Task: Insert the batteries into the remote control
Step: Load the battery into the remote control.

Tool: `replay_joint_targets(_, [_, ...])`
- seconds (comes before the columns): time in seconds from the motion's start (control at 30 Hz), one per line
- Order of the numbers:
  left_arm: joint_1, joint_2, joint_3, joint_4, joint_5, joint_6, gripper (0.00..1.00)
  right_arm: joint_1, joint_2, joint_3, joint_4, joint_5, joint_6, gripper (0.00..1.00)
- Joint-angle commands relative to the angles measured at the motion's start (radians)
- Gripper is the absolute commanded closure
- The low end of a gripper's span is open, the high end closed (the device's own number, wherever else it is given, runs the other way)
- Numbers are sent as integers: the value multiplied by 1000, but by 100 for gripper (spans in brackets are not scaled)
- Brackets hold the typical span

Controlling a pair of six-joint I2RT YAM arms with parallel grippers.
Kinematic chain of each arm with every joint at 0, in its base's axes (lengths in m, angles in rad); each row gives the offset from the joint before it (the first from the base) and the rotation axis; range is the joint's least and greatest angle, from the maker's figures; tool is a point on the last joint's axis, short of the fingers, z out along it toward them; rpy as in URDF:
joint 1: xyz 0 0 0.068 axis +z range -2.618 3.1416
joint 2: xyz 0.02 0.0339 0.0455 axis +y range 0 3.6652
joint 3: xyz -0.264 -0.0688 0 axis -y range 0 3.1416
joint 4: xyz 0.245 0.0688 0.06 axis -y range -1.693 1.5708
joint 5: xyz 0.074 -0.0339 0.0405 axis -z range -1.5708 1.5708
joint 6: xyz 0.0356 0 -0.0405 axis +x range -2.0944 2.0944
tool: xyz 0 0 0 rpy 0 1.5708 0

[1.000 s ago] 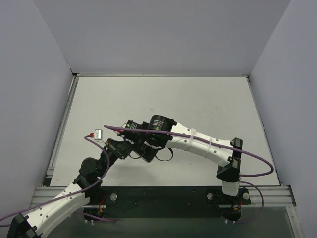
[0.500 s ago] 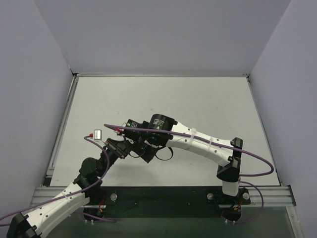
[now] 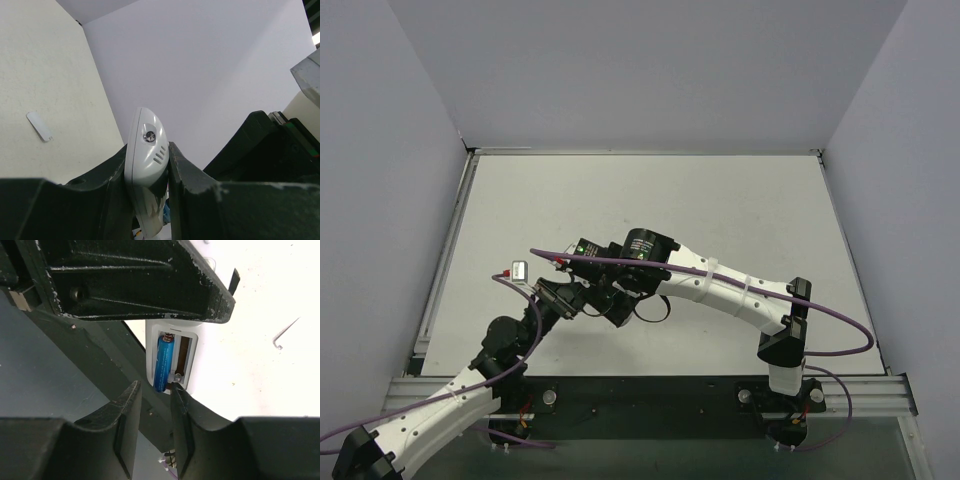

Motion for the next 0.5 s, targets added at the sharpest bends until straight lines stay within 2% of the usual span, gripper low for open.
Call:
replay_joint_targets(0.0, [-8, 15, -183, 60, -14, -34, 100, 0, -17, 41, -32, 41, -20, 73])
replay_joint_targets(0.3, [-8, 35, -181, 52, -10, -94, 100, 2, -58, 29, -3, 72, -46, 72])
replay_joint_targets(0.47, [-8, 46, -178, 35, 0, -127, 100, 20, -215, -129, 189, 70, -155, 68])
